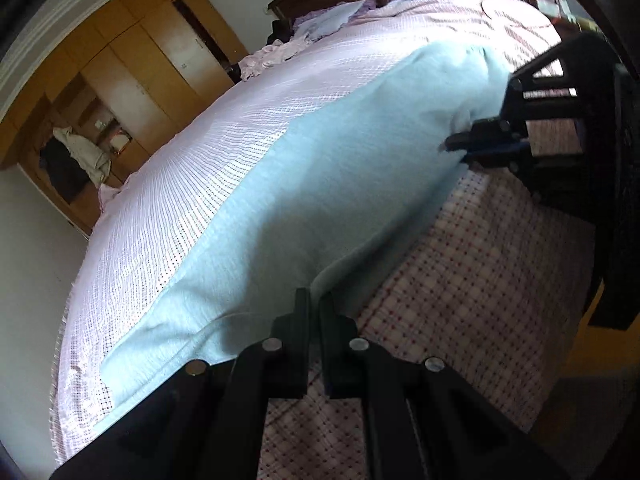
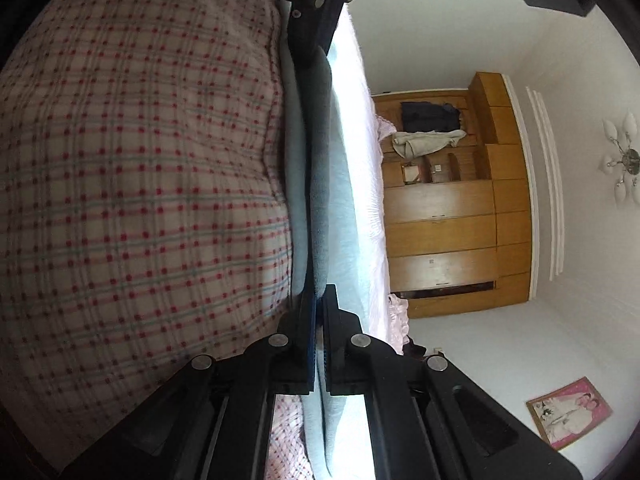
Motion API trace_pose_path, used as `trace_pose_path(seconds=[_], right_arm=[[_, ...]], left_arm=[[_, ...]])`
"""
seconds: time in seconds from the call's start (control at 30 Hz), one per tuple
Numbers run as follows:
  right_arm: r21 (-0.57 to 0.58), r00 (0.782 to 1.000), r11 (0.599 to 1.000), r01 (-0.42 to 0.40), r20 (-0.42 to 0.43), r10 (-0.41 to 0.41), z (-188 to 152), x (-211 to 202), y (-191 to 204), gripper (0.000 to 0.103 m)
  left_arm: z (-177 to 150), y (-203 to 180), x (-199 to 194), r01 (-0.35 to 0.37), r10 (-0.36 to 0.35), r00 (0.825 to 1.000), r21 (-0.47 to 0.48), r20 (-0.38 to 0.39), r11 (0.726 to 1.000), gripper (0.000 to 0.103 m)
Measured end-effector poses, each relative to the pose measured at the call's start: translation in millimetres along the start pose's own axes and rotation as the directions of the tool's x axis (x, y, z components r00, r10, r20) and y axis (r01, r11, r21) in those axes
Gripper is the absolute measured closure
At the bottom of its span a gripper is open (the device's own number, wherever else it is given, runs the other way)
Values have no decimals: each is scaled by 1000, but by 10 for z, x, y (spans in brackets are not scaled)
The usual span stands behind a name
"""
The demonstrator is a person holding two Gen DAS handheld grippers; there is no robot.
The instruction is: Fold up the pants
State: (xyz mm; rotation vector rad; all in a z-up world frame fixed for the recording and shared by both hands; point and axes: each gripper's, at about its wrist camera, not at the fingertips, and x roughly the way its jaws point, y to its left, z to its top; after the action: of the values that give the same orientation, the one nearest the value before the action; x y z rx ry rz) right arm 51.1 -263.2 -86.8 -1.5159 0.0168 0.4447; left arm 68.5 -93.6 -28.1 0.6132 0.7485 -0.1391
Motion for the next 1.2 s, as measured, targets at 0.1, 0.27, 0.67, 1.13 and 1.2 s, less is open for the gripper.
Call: trace_pose_path(seconds=[0.1,0.27,0.67,1.13,1.2], right_arm=[[-26,1000,1000,-4,0,4,-15,-53,119,103],[-14,1000,1000,16,11,-16,-51,-188,199,103],[763,899,488,-423,283,335,-666,-353,-802,48],[618,950,-768,165,110,292,-3655,-70,-800,70],[624,954,-767,149,113,278,-3634,-66,-837,70]], left_arm=[[-43,-66,37,-1,1,1000,8,-10,1000,99],[-64,-102,95,-10,10,1000,2,-30,1000,98],[-67,-24,-309,101,-106,994,-219,-9,970,57],[526,269,-65,143,-111,988,-397,103,907,46],[437,199,-114,183,-147,982,-378,122,907,45]])
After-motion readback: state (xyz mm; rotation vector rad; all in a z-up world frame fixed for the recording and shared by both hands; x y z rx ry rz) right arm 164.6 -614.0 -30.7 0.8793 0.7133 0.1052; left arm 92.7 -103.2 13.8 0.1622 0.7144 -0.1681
